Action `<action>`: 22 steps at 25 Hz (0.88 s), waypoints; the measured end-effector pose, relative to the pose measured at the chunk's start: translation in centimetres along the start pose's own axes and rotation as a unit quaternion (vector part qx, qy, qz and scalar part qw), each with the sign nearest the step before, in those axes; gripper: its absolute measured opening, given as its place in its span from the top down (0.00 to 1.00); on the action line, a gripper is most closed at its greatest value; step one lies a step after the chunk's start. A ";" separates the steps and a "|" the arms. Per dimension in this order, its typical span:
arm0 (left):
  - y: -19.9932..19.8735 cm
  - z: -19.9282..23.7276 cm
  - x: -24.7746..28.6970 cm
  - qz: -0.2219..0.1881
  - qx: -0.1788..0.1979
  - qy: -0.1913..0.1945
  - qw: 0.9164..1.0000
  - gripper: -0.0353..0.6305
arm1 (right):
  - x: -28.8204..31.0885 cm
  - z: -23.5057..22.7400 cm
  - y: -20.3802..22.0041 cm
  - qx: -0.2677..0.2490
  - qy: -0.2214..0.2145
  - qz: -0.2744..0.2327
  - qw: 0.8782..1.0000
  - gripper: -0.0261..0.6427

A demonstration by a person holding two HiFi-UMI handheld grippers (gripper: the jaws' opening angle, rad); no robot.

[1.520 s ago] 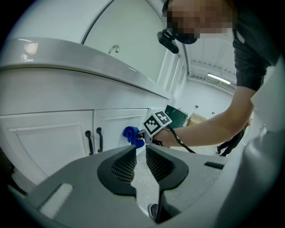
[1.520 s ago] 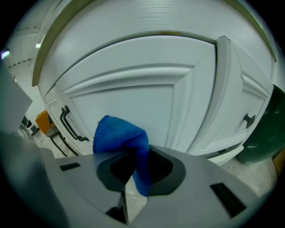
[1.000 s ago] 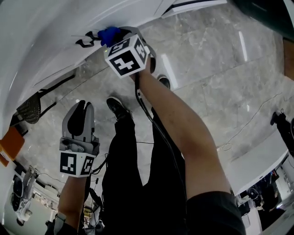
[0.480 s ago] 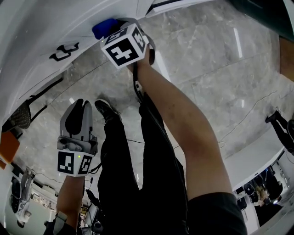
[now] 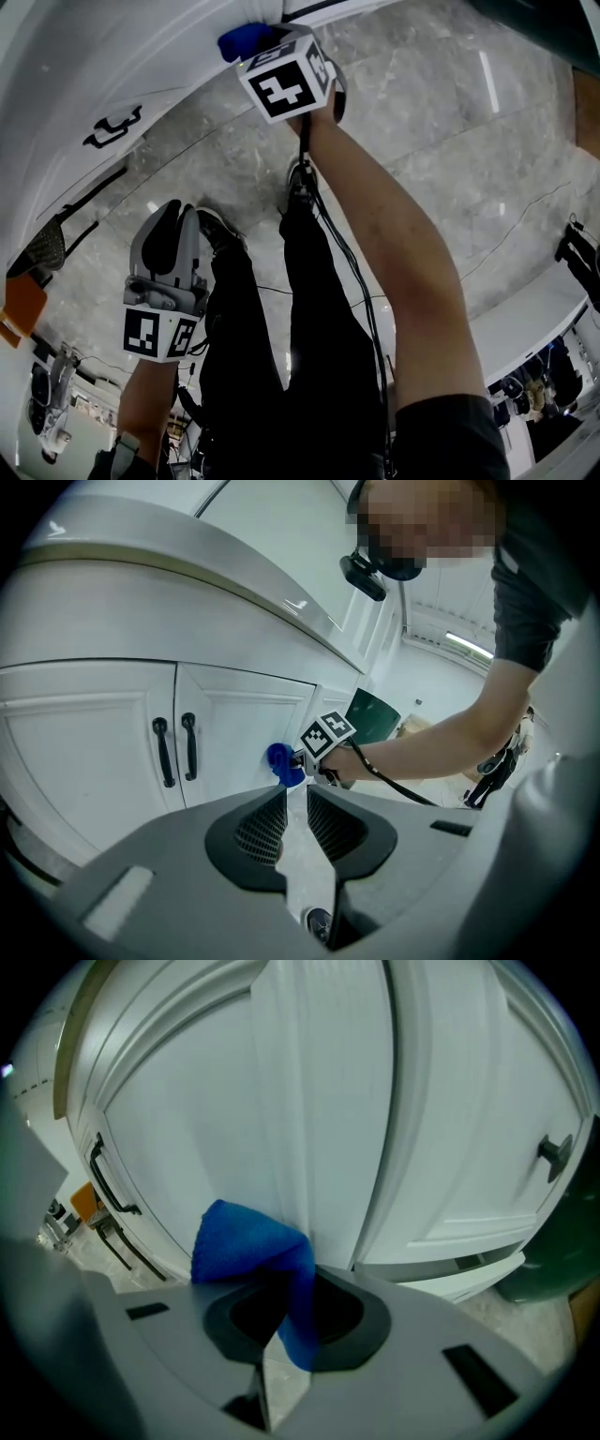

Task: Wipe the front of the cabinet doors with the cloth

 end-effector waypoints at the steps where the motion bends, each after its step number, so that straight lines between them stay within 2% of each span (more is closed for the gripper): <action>1: 0.0 0.2 -0.2 0.000 -0.001 0.001 1.000 0.84 | -0.1 0.0 0.1 0.003 0.004 0.000 1.000 0.88; 4: 0.1 1.1 -1.0 -0.005 -0.006 0.000 1.000 0.84 | -0.4 0.4 0.0 0.015 0.025 -0.011 1.000 0.88; 7: 0.5 2.2 -2.2 -0.009 -0.006 -0.003 1.000 0.84 | -0.3 2.2 0.3 0.016 0.023 -0.017 0.999 0.88; 13: 1.9 4.8 -4.9 -0.005 -0.001 -0.012 1.000 0.84 | 1.3 8.0 2.0 0.022 -0.006 -0.004 1.000 0.88; 18: 3.1 7.3 -7.3 0.000 -0.001 -0.024 1.000 0.84 | 3.8 14.3 3.6 0.017 -0.050 0.015 0.998 0.88; 22: 4.1 8.9 -8.4 0.005 -0.004 -0.038 0.999 0.84 | 6.1 17.1 4.0 0.014 -0.067 0.027 0.997 0.88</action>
Point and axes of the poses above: the fingertips, and each gripper's own axes: x forward along the fingers, z to its left, y out of its underside, the point moved 6 cm from there along -x, backward along the fingers, and after that the axes turned 8 degrees about x, right-handed, at the moved point
